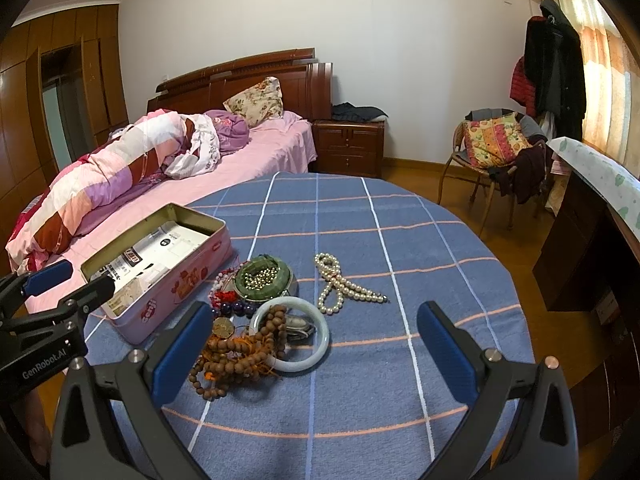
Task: Organize jewelry
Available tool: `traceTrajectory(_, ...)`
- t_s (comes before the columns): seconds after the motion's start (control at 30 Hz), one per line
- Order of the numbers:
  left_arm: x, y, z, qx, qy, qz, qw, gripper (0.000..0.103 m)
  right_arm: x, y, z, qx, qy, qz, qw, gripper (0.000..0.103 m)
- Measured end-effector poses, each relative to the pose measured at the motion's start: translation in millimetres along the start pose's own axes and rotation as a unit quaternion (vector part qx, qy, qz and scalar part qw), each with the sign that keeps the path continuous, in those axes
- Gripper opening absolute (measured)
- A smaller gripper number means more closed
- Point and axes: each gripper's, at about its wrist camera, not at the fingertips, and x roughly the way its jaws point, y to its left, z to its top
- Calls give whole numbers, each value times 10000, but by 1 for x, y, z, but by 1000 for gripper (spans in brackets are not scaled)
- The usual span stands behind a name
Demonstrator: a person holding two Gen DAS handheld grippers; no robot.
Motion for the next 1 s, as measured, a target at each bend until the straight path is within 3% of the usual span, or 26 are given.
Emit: traceTrajectory(1.0,8,-6,-6,50,130,-49,9999,68,8,1,-10,-24,162,-12,9999,103)
